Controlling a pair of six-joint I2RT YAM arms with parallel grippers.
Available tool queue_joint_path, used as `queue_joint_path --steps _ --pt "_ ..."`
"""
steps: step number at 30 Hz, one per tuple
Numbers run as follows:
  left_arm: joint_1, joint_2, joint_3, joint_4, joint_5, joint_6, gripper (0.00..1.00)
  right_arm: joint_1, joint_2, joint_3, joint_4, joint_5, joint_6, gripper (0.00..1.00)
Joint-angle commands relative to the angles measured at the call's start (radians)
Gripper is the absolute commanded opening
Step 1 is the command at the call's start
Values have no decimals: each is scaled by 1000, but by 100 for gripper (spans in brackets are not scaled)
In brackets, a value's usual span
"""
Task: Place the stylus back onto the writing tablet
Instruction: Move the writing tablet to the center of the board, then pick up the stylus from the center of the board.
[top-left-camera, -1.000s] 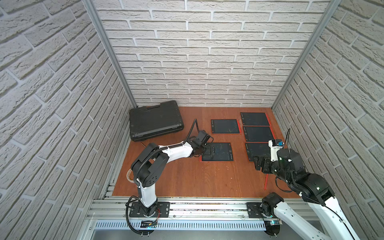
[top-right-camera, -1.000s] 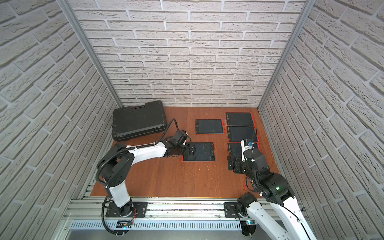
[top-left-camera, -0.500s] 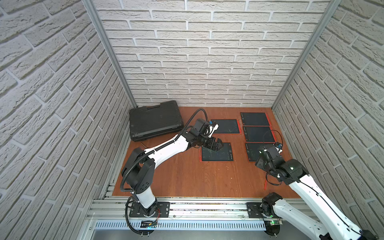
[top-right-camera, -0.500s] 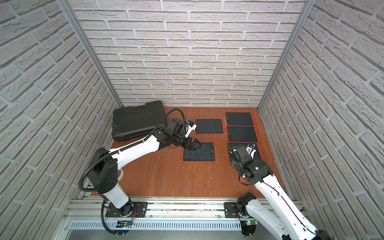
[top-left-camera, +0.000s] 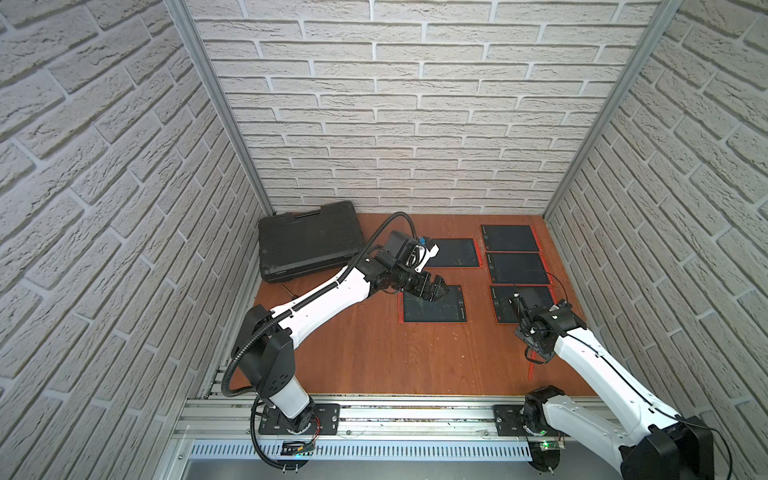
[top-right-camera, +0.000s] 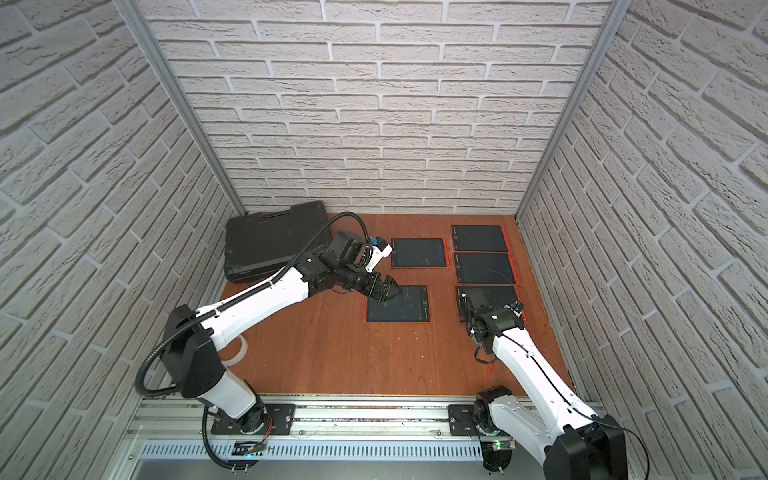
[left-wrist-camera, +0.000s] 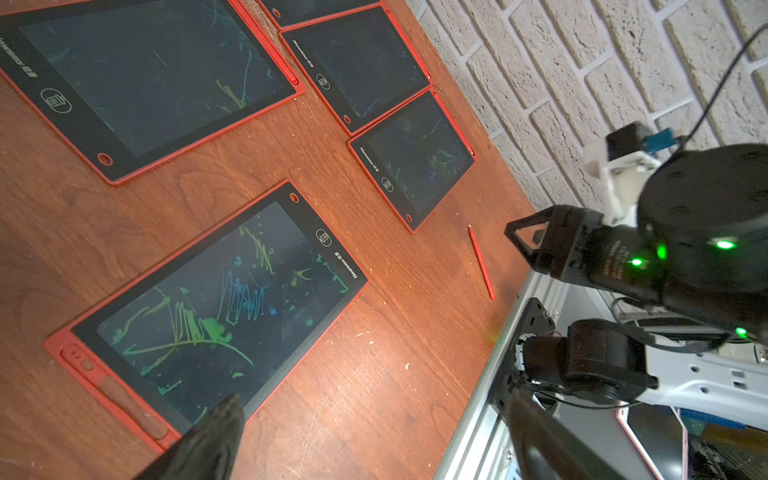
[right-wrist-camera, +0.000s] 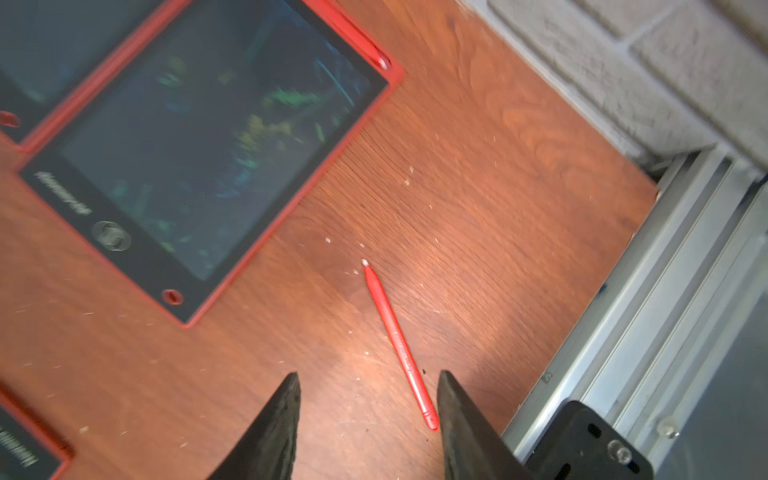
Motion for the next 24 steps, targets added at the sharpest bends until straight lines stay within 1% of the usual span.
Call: queue_joint_path --steps 1,3,6,10,16,21,24 --pt "-10 -42 2 -35 -38 -33 98 -54 -34 -61 93 -89 -14 51" --pt "-11 -46 1 -44 -56 -40 98 -89 -33 -93 128 -131 -30 49" --pt "-13 -56 2 -54 -89 -47 98 -135 -33 -129 160 -160 -54 47" --pt "-13 -50 29 -99 -131 -55 98 -214 -24 -164 227 -232 -87 45" --pt "-16 -26 76 -152 -170 -74 98 -304 51 -188 320 -303 -158 42" --pt "-21 -2 97 -158 -186 -96 98 -341 111 -191 355 -341 -201 39" --pt "-23 11 108 -162 -193 -98 98 -353 123 -205 364 -326 -216 38"
